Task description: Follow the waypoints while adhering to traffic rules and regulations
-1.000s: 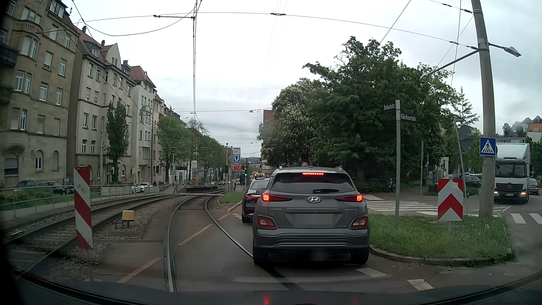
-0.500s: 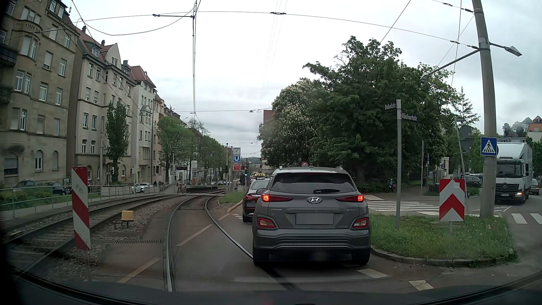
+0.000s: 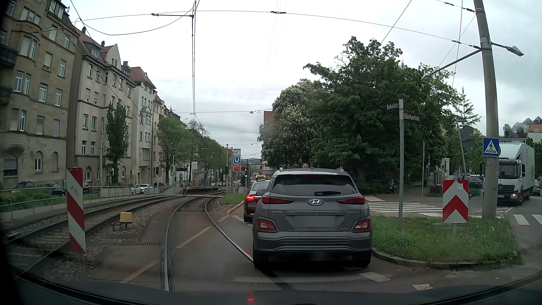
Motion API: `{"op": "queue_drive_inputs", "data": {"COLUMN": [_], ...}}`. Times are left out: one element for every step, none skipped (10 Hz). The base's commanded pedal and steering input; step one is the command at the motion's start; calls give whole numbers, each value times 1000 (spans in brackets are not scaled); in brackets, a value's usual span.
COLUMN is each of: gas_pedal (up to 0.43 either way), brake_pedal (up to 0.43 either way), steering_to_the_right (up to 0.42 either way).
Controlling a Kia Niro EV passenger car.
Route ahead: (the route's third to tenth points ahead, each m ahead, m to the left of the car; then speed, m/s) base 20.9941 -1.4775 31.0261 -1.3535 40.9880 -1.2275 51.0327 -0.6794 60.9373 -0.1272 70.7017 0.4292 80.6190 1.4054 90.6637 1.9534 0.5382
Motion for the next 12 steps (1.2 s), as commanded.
{"op": "queue_drive_inputs", "data": {"gas_pedal": [0, 0, 0, 0, 0, 0, 0, 0, 0, 0, 0, 0], "brake_pedal": [110, 128, 152, 171, 183, 165, 79, 0, 0, 0, 0, 0], "steering_to_the_right": [-18, -18, -18, -18, -17, -16, -14, -14, -13, -12, -11, -12]}}
